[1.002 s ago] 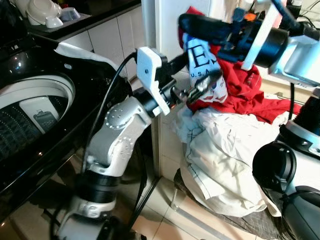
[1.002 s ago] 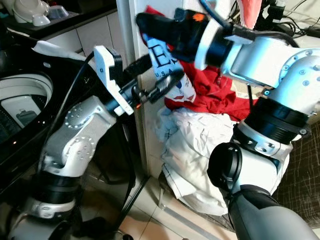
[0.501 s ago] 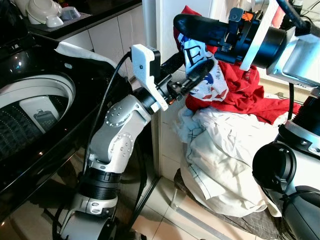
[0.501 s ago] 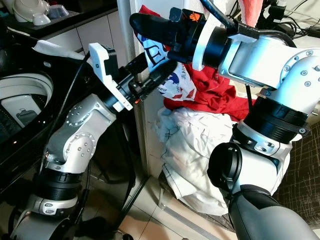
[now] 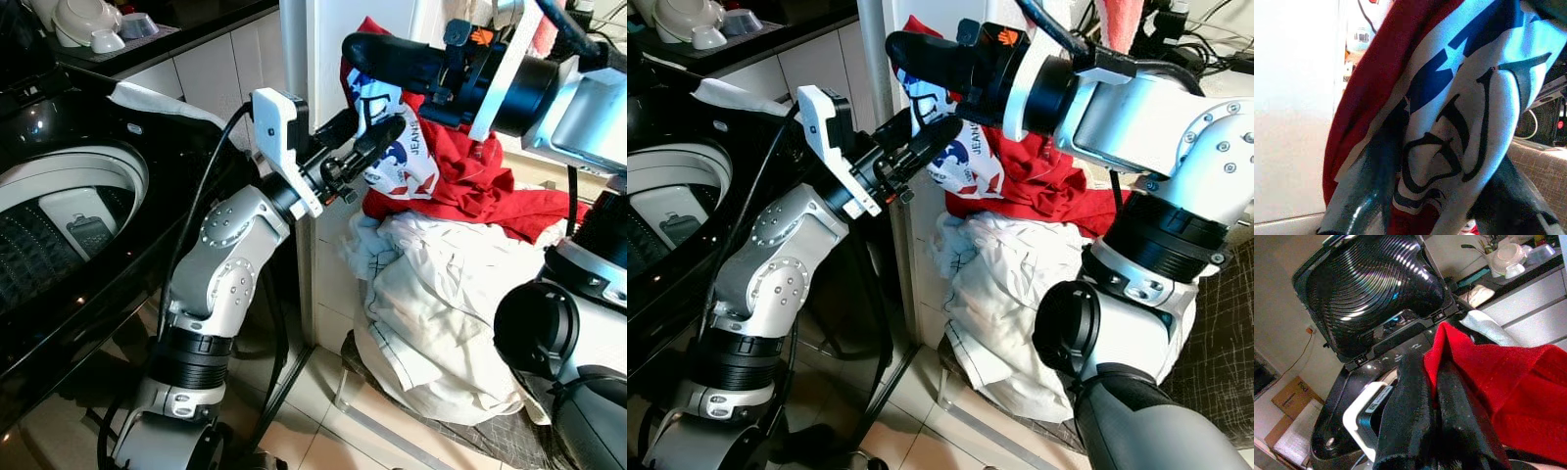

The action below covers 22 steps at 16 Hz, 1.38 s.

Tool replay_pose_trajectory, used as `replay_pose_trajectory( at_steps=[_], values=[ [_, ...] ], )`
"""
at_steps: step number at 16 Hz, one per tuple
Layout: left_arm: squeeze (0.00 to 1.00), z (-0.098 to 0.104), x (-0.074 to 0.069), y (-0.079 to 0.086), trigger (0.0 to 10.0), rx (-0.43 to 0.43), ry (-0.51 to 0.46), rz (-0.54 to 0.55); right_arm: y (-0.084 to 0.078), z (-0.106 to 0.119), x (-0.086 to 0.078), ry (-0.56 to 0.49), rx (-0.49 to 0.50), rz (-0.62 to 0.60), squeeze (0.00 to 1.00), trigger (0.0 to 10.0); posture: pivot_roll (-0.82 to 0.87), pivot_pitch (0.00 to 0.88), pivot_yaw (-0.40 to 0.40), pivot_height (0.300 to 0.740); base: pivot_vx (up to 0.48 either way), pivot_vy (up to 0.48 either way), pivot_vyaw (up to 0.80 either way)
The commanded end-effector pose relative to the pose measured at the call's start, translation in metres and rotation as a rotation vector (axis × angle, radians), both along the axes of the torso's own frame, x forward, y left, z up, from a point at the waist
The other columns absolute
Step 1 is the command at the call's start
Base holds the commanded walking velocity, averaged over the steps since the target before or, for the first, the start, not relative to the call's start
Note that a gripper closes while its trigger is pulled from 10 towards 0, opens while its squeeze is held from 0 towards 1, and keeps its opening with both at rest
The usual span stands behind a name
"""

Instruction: Clothes washing

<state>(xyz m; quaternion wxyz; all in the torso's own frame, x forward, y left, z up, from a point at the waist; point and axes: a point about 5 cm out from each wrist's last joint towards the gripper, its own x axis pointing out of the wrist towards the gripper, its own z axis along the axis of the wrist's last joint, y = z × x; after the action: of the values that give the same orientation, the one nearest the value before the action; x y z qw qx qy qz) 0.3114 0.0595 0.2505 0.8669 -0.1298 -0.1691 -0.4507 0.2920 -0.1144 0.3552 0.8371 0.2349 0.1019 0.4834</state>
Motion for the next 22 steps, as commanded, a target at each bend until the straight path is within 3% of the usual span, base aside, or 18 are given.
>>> replay_pose_trajectory(
  at_steps=[1,2,6,9,10,11,13,14,16,17,18,19,22],
  values=[
    [0.00,0.007,0.006,0.008,0.0,0.006,-0.010,0.043,-0.001,0.001,-0.004,-0.014,-0.001,0.007,0.00,9.2,-0.10,0.000,0.039,0.740,0.000,0.000,0.00],
    [0.00,0.009,0.009,0.011,0.0,0.003,-0.014,0.068,-0.001,0.001,-0.004,-0.019,-0.002,0.007,1.00,10.0,-0.10,0.000,0.040,0.740,0.000,0.000,0.00],
    [0.00,0.014,0.015,0.024,0.0,0.021,-0.032,0.129,-0.006,0.000,-0.010,-0.045,-0.019,0.014,1.00,10.0,-0.09,0.000,0.043,0.740,0.000,0.000,0.00],
    [0.00,0.029,0.023,0.050,0.0,0.126,-0.104,0.241,-0.026,-0.001,-0.013,-0.075,-0.105,-0.083,1.00,10.0,-0.09,0.000,0.042,0.740,0.000,0.000,0.00],
    [0.00,0.044,0.028,0.071,0.0,0.187,-0.149,0.335,-0.043,-0.002,-0.016,-0.101,-0.208,-0.177,0.00,10.0,-0.09,0.000,0.044,0.740,0.000,0.000,0.00],
    [0.00,0.068,0.038,0.104,0.0,0.313,-0.222,0.543,-0.059,0.000,-0.021,-0.136,-0.279,-0.269,0.00,10.0,-0.08,0.000,0.048,0.740,0.000,0.000,0.00],
    [0.00,0.097,0.045,0.139,0.0,0.442,-0.309,0.817,-0.064,0.000,-0.024,-0.170,-0.329,-0.325,0.00,10.0,-0.08,0.000,0.053,0.740,0.000,0.000,0.00],
    [0.00,0.140,0.047,0.178,0.0,0.599,-0.453,1.247,-0.058,-0.004,-0.023,-0.209,-0.339,-0.347,0.00,10.0,-0.08,0.000,0.063,0.740,0.000,0.000,0.00],
    [0.00,0.173,0.039,0.207,0.0,0.704,-0.575,1.556,-0.049,-0.011,-0.021,-0.249,-0.342,-0.362,0.00,10.0,-0.07,0.000,0.068,0.740,0.000,0.000,0.00],
    [0.00,0.175,0.040,0.211,0.0,0.709,-0.572,1.581,-0.047,-0.013,-0.019,-0.271,-0.347,-0.372,0.00,10.0,-0.07,0.000,0.069,0.740,0.000,0.000,0.00],
    [0.00,0.167,0.047,0.218,0.5,0.773,-0.532,1.638,-0.042,-0.021,-0.016,-0.294,-0.367,-0.387,0.00,10.0,-0.08,0.000,0.078,0.740,0.000,0.000,0.00],
    [0.00,0.154,0.053,0.223,10.0,0.836,-0.479,1.662,-0.039,-0.027,-0.015,-0.289,-0.376,-0.394,0.00,10.0,-0.08,0.000,0.079,0.740,0.000,0.000,0.00],
    [0.00,0.115,0.072,0.229,10.0,0.979,-0.338,1.617,-0.036,-0.042,-0.013,-0.281,-0.399,-0.411,0.00,10.0,-0.07,0.000,0.079,0.740,0.000,0.000,0.00]
  ],
)
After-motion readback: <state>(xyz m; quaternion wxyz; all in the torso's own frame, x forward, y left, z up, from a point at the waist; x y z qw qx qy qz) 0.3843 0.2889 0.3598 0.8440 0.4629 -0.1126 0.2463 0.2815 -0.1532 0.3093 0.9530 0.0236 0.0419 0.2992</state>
